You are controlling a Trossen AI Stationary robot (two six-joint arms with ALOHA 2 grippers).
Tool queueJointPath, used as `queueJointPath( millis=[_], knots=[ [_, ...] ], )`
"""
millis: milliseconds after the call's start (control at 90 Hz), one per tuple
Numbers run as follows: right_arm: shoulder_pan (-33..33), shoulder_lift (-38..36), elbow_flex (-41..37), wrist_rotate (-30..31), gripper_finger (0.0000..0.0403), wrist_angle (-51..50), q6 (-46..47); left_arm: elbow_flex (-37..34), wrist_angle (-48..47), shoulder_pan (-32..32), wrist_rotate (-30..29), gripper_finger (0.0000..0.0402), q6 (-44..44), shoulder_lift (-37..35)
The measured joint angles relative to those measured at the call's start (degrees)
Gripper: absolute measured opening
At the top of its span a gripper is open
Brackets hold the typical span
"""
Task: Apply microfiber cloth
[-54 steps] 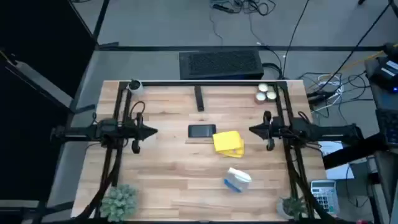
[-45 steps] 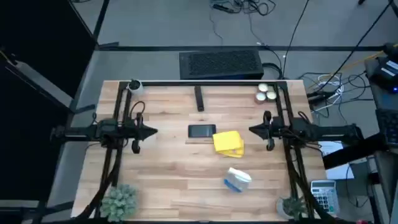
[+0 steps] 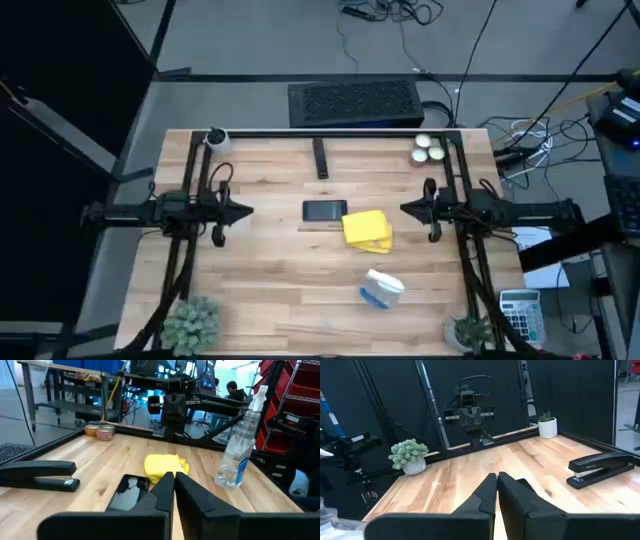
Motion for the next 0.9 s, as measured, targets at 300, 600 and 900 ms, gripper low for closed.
queueJointPath(
  millis=[300,600,900],
  knots=[
    [0.01,0.0,0.0,0.01,0.0,0.0,0.0,-0.02,0.0,-0.02,0.0,0.0001,0.0,0.0],
    [0.02,0.02,0.0,1.24,0.0,1.6,6.27,0.0,0.0,-0.02,-0.02,0.0001,0.33,0.0],
    [0.13,0.04,-0.02,4.12,0.0,1.36,37.12,-0.02,0.01,0.0,-0.02,0.0001,-0.02,0.0]
  ],
)
